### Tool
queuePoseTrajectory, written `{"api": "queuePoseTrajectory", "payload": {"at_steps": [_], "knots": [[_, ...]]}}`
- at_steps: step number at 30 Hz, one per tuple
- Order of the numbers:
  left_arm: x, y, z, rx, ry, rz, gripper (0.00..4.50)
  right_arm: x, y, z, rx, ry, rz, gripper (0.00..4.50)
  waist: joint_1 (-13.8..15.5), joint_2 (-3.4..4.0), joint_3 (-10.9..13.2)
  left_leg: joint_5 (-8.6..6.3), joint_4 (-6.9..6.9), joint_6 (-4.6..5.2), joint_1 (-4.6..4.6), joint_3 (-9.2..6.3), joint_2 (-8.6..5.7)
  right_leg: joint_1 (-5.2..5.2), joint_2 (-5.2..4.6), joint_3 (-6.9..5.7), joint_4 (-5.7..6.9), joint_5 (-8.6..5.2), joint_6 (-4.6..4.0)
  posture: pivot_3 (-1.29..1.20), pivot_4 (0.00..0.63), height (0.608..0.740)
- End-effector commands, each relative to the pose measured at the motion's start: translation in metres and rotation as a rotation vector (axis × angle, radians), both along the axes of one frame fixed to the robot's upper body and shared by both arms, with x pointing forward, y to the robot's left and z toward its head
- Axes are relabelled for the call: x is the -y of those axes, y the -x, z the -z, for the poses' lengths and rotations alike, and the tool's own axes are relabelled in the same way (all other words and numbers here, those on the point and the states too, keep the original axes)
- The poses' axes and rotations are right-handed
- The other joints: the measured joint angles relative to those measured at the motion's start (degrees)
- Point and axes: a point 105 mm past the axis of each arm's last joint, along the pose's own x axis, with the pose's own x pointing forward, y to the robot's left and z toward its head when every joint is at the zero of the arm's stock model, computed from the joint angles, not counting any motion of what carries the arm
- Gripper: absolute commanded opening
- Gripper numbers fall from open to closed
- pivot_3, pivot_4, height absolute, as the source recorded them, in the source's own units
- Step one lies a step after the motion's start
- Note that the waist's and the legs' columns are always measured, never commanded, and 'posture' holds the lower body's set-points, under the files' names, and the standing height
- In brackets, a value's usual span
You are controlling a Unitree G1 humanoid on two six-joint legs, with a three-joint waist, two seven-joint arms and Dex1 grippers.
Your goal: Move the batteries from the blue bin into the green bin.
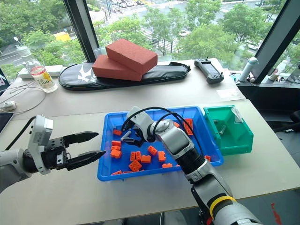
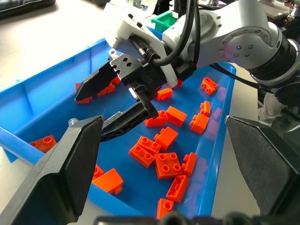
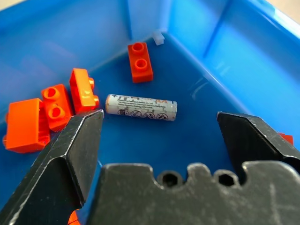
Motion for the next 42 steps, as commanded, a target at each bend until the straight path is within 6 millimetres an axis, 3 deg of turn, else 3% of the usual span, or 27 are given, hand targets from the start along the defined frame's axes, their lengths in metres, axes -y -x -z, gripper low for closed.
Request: {"api": "queuePoseTrajectory", "payload": {"at_steps": [1, 7, 11, 19, 22, 26, 30, 34, 37, 40, 42], "knots": [[0.002, 0.004, -0.008, 0.044, -0.011, 0.01, 4.5, -0.011, 0.003, -0.007, 0.044, -0.013, -0.042, 4.48, 0.03, 0.0, 0.0, 0.0, 0.0, 0.0, 0.0, 0.0, 0.0, 0.0, 0.0, 0.0, -0.01, 0.0, 0.0, 0.0, 0.15, 0.74], [0.002, 0.003, -0.007, 0.042, -0.013, 0.015, 4.5, -0.022, 0.007, 0.011, 0.003, 0.007, -0.04, 4.48, -0.01, 0.0, 0.0, 0.0, 0.01, 0.0, 0.0, 0.0, 0.0, 0.01, 0.0, 0.0, 0.0, 0.0, 0.0, 0.0, 0.15, 0.74], [0.003, 0.003, -0.007, 0.043, -0.013, 0.018, 4.5, -0.019, -0.002, 0.02, -0.004, 0.027, 0.022, 4.48, -0.02, -0.01, -0.01, 0.0, 0.0, 0.0, 0.06, 0.0, 0.0, 0.03, 0.0, 0.0, 0.04, 0.0, 0.0, 0.0, 0.15, 0.74], [0.003, 0.001, -0.008, 0.044, -0.015, 0.02, 4.5, -0.021, -0.001, 0.023, -0.024, 0.018, 0.028, 4.48, 0.01, -0.01, -0.01, 0.0, 0.02, 0.0, 0.12, 0.0, 0.0, 0.08, 0.0, 0.0, 0.08, 0.0, 0.0, 0.0, 0.15, 0.74], [0.003, -0.001, -0.008, 0.045, -0.016, 0.02, 4.5, -0.02, 0.0, 0.024, -0.026, 0.024, 0.025, 3.8, 0.01, -0.01, -0.01, 0.0, 0.02, 0.0, 0.11, 0.0, 0.0, 0.08, 0.0, 0.0, 0.08, 0.0, 0.0, 0.0, 0.15, 0.74], [0.003, -0.002, -0.008, 0.047, -0.017, 0.019, 4.5, -0.016, -0.001, 0.025, -0.026, 0.032, 0.027, 2.51, 0.02, -0.01, -0.01, 0.0, 0.02, 0.0, 0.11, 0.0, 0.0, 0.08, 0.0, 0.0, 0.08, 0.0, 0.0, 0.0, 0.15, 0.74], [0.004, -0.004, -0.009, 0.051, -0.017, 0.017, 4.5, -0.011, -0.002, 0.017, -0.017, 0.01, 0.023, 2.5, 0.04, -0.01, -0.01, 0.0, 0.02, 0.0, 0.1, 0.0, 0.0, 0.08, 0.0, 0.0, 0.07, 0.0, 0.0, 0.0, 0.15, 0.74], [0.004, -0.003, -0.009, 0.055, -0.016, 0.018, 4.5, 0.006, -0.001, -0.02, 0.03, -0.084, 0.027, 2.5, 0.29, -0.01, -0.01, 0.0, 0.03, 0.0, 0.05, -0.01, 0.0, 0.07, 0.0, -0.01, 0.05, 0.0, 0.0, 0.0, 0.15, 0.74], [0.004, -0.002, -0.009, 0.055, -0.014, 0.017, 4.5, 0.034, 0.008, -0.083, 0.113, -0.277, -0.01, 2.5, 0.42, 0.0, 0.02, 0.0, 0.05, 0.0, -0.06, -0.01, -0.01, 0.01, -0.01, -0.01, 0.01, 0.0, 0.0, 0.0, 0.15, 0.74], [0.005, 0.0, -0.008, 0.052, -0.014, 0.021, 4.5, 0.08, 0.004, -0.123, 0.218, -0.369, 0.067, 2.5, 0.36, 0.0, 0.01, 0.0, 0.02, 0.0, -0.06, -0.01, 0.0, 0.0, -0.02, -0.02, -0.02, 0.0, 0.01, 0.0, 0.15, 0.74], [0.005, 0.001, -0.007, 0.05, -0.013, 0.024, 4.5, 0.119, -0.004, -0.136, 0.262, -0.373, 0.179, 2.5, 0.34, -0.01, 0.01, 0.0, 0.0, 0.0, 0.0, -0.01, 0.0, 0.05, -0.01, -0.02, -0.05, -0.01, 0.01, 0.0, 0.15, 0.74]]}}
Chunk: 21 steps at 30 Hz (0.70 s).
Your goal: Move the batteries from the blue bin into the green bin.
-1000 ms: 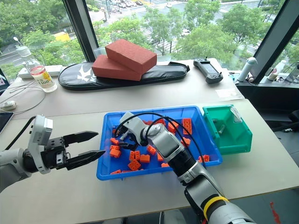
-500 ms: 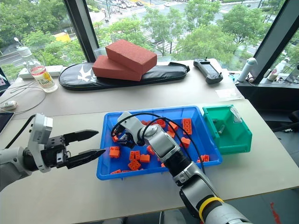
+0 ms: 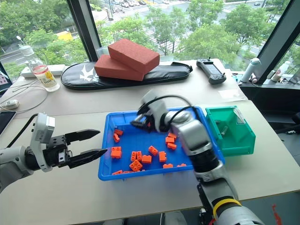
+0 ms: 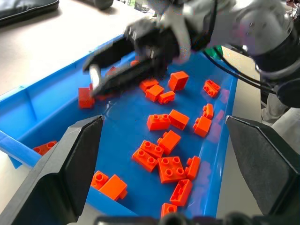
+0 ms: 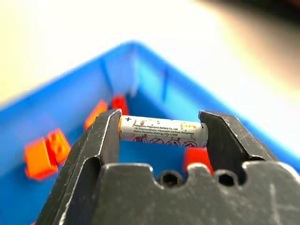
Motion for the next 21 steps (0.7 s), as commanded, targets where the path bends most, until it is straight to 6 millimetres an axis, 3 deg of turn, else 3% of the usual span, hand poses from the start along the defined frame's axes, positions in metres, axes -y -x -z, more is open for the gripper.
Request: {"api": "queuePoseTrajectory", "payload": {"at_steps": [1, 4, 6, 8, 14, 19, 21], "knots": [[0.003, 0.004, -0.005, 0.034, -0.003, 0.017, 4.5, 0.067, -0.01, -0.022, 0.034, -0.031, 0.197, 2.5, -0.01, -0.01, 0.0, 0.0, 0.0, 0.0, 0.0, 0.0, 0.0, 0.01, 0.0, 0.0, -0.01, 0.0, 0.0, 0.0, 0.15, 0.74], [0.003, 0.004, -0.003, 0.029, -0.001, 0.022, 4.5, 0.143, -0.021, 0.0, -0.038, 0.091, 0.48, 2.5, 0.92, -0.02, 0.0, 0.0, 0.04, 0.0, -0.03, 0.0, -0.02, 0.04, -0.01, 0.01, -0.08, 0.0, 0.01, 0.0, 0.15, 0.74], [0.003, 0.004, -0.002, 0.025, 0.001, 0.026, 4.5, 0.173, -0.018, 0.013, -0.075, 0.154, 0.583, 2.5, 1.23, -0.02, 0.0, 0.0, 0.03, 0.0, -0.05, 0.01, -0.04, 0.06, -0.03, 0.02, -0.21, 0.0, 0.01, 0.0, 0.15, 0.74], [0.003, 0.003, -0.001, 0.024, 0.002, 0.028, 4.5, 0.191, -0.013, 0.023, -0.104, 0.186, 0.633, 2.5, 0.78, 0.02, 0.02, -0.01, -0.01, 0.02, -0.04, 0.04, -0.04, -0.01, -0.02, 0.06, -0.19, -0.01, 0.01, 0.0, 0.15, 0.74], [0.002, 0.001, 0.0, 0.021, -0.001, 0.035, 4.5, 0.217, -0.006, 0.047, -0.171, 0.22, 0.743, 2.5, -0.12, 0.03, 0.03, -0.02, 0.04, 0.04, 0.03, 0.07, -0.03, 0.07, 0.0, 0.13, -0.08, 0.0, 0.01, 0.0, 0.15, 0.74], [0.002, 0.0, -0.001, 0.023, -0.006, 0.043, 4.5, 0.224, -0.007, 0.045, -0.16, 0.193, 0.798, 2.5, -0.05, 0.04, 0.03, -0.01, 0.09, 0.04, -0.03, 0.08, -0.05, 0.06, -0.01, 0.14, -0.12, 0.0, 0.04, 0.0, 0.15, 0.74], [0.002, -0.001, -0.001, 0.022, -0.007, 0.043, 4.5, 0.227, -0.007, 0.043, -0.145, 0.195, 0.821, 3.5, -0.06, 0.04, 0.03, -0.01, 0.07, 0.04, -0.03, 0.07, -0.05, 0.05, -0.01, 0.14, -0.12, 0.0, 0.04, 0.0, 0.15, 0.74]]}}
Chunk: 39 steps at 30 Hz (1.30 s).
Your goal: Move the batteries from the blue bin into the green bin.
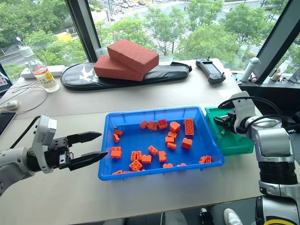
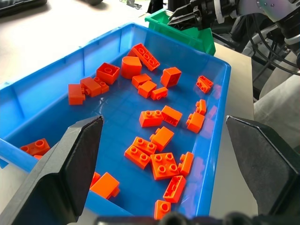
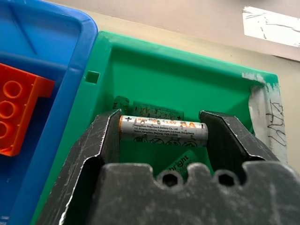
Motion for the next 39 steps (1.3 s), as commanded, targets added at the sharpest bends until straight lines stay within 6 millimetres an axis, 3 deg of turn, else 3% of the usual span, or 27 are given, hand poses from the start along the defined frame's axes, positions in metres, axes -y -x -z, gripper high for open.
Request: {"api": "queuePoseTrajectory", "payload": {"at_steps": [1, 3, 6, 8, 10, 11, 13, 15, 21, 24, 39], "knots": [[0.001, 0.0, -0.005, 0.03, -0.009, 0.015, 4.5, 0.007, 0.0, -0.027, 0.105, 0.017, 0.032, 3.66, -0.01, 0.0, 0.0, 0.0, -0.01, 0.0, 0.0, 0.0, 0.0, 0.0, 0.0, 0.0, 0.0, 0.0, 0.0, 0.0, 0.15, 0.74], [0.001, 0.0, -0.005, 0.032, -0.011, 0.016, 4.5, 0.0, 0.0, -0.041, 0.155, 0.006, -0.006, 4.44, -0.02, 0.0, 0.0, 0.0, -0.01, 0.0, 0.0, 0.0, 0.0, 0.0, 0.0, 0.0, -0.02, 0.0, 0.0, 0.0, 0.15, 0.74], [0.0, 0.0, -0.006, 0.035, -0.012, 0.018, 4.5, -0.002, -0.001, -0.062, 0.229, -0.015, -0.023, 4.48, -0.11, 0.02, 0.01, 0.0, -0.01, 0.0, 0.0, 0.0, 0.0, -0.01, 0.0, 0.01, -0.01, 0.0, 0.0, 0.0, 0.15, 0.74], [0.0, -0.001, -0.005, 0.034, -0.018, 0.02, 4.5, -0.008, 0.001, -0.087, 0.316, -0.04, -0.078, 4.48, -0.08, 0.02, 0.01, 0.0, -0.01, 0.0, 0.01, 0.0, 0.0, -0.01, 0.0, 0.01, 0.01, 0.0, 0.0, 0.0, 0.15, 0.74], [0.0, 0.0, -0.005, 0.034, -0.02, 0.024, 4.5, -0.018, 0.006, -0.106, 0.386, -0.066, -0.161, 4.48, -0.02, 0.02, 0.01, 0.0, -0.01, 0.0, 0.0, 0.0, 0.0, -0.01, 0.0, 0.0, 0.0, 0.0, 0.0, 0.0, 0.15, 0.74], [0.001, 0.0, -0.005, 0.034, -0.018, 0.028, 4.5, -0.037, 0.014, -0.11, 0.403, -0.079, -0.283, 4.48, -0.01, 0.02, 0.01, 0.0, -0.01, 0.0, 0.0, 0.0, 0.0, 0.01, 0.0, -0.01, -0.02, 0.0, 0.0, 0.0, 0.15, 0.74], [0.001, 0.001, -0.006, 0.034, -0.018, 0.035, 4.5, -0.07, 0.03, -0.108, 0.395, -0.065, -0.496, 4.48, 0.03, 0.02, 0.01, 0.0, -0.05, 0.0, 0.0, 0.0, 0.01, 0.02, 0.0, -0.02, -0.06, 0.0, 0.0, 0.0, 0.15, 0.74], [0.002, 0.001, -0.005, 0.035, -0.024, 0.042, 4.5, -0.106, 0.054, -0.092, 0.338, -0.054, -0.737, 4.48, 0.11, 0.01, 0.01, -0.01, -0.07, 0.01, 0.0, 0.0, 0.02, 0.02, 0.0, -0.04, -0.06, -0.01, 0.01, 0.0, 0.15, 0.74], [0.006, 0.001, -0.006, 0.047, -0.028, 0.059, 4.5, -0.156, 0.099, -0.047, 0.187, -0.041, -1.131, 4.48, 0.47, 0.01, 0.01, -0.01, 0.04, 0.01, 0.01, -0.01, 0.02, 0.08, -0.01, -0.05, -0.04, 0.0, 0.03, 0.0, 0.15, 0.74], [0.008, 0.004, -0.006, 0.052, -0.029, 0.07, 4.5, -0.159, 0.111, -0.031, 0.138, -0.015, -1.227, 4.48, 0.89, 0.01, 0.01, 0.0, 0.06, 0.01, 0.02, -0.01, 0.02, 0.08, -0.01, -0.05, -0.02, -0.02, 0.07, 0.0, 0.15, 0.74], [0.009, 0.006, -0.009, 0.064, -0.013, 0.06, 4.5, -0.157, 0.108, -0.02, 0.115, -0.055, -1.256, 4.48, 1.46, 0.0, 0.0, 0.0, 0.07, 0.0, 0.03, -0.01, 0.02, 0.09, 0.0, -0.05, -0.02, 0.0, 0.05, 0.0, 0.15, 0.74]]}}
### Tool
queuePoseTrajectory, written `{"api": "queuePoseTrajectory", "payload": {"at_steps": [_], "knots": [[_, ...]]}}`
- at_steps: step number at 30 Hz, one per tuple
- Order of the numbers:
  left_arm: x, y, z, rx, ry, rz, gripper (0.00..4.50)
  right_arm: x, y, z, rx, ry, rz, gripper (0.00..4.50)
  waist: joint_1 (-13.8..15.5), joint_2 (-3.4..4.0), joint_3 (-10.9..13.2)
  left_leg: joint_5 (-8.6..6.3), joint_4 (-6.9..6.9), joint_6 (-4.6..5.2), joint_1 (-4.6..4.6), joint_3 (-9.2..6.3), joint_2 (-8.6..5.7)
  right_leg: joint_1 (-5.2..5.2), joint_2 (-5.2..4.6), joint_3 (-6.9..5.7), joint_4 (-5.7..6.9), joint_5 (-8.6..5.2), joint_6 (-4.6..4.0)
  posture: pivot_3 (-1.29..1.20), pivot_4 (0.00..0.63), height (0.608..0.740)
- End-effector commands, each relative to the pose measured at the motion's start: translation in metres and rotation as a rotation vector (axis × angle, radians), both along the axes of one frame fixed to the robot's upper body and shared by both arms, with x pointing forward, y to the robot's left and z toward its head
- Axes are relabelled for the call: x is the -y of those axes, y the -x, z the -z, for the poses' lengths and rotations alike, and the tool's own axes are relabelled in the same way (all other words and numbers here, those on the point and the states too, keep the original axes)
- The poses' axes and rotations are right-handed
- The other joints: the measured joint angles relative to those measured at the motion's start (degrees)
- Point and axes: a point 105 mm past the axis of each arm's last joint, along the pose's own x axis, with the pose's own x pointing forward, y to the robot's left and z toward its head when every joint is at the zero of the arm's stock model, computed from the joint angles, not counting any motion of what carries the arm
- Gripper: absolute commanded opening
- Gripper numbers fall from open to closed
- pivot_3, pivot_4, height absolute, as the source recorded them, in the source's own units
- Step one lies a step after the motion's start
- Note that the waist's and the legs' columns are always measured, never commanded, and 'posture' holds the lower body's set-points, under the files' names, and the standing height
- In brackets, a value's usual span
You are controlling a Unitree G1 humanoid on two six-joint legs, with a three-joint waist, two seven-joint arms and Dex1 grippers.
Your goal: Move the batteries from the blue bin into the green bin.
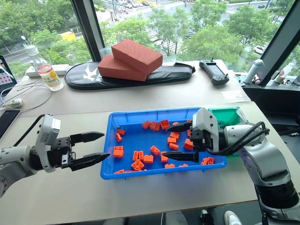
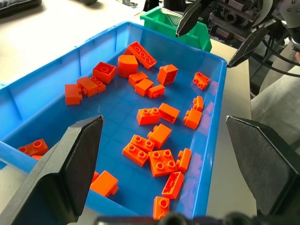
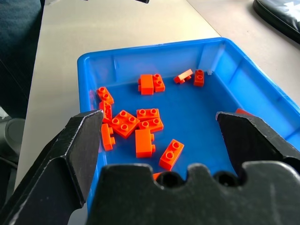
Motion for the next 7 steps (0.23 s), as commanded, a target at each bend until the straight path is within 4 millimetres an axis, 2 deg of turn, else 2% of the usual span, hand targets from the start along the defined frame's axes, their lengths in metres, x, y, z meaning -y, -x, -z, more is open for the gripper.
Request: {"api": "queuePoseTrajectory", "payload": {"at_steps": [1, 7], "knots": [[0.0025, 0.0043, -0.0098, 0.05, 0.012, 0.012, 4.5, 0.0001, 0.0015, -0.0042, 0.04, 0.007, -0.015, 4.48, -0.02, 0.0, 0.0, 0.0, 0.0, 0.0, 0.0, 0.0, 0.0, 0.0, 0.0, 0.0, 0.0, 0.0, 0.0, 0.0, 0.15, 0.74], [0.0027, 0.0047, -0.0096, 0.05, 0.018, 0.008, 4.5, 0.0012, 0.0, -0.0025, 0.037, 0.019, -0.012, 4.48, 0.01, 0.0, 0.0, 0.0, 0.01, 0.0, 0.0, 0.0, 0.0, 0.0, 0.0, 0.0, 0.0, 0.0, 0.0, 0.0, 0.15, 0.74]]}}
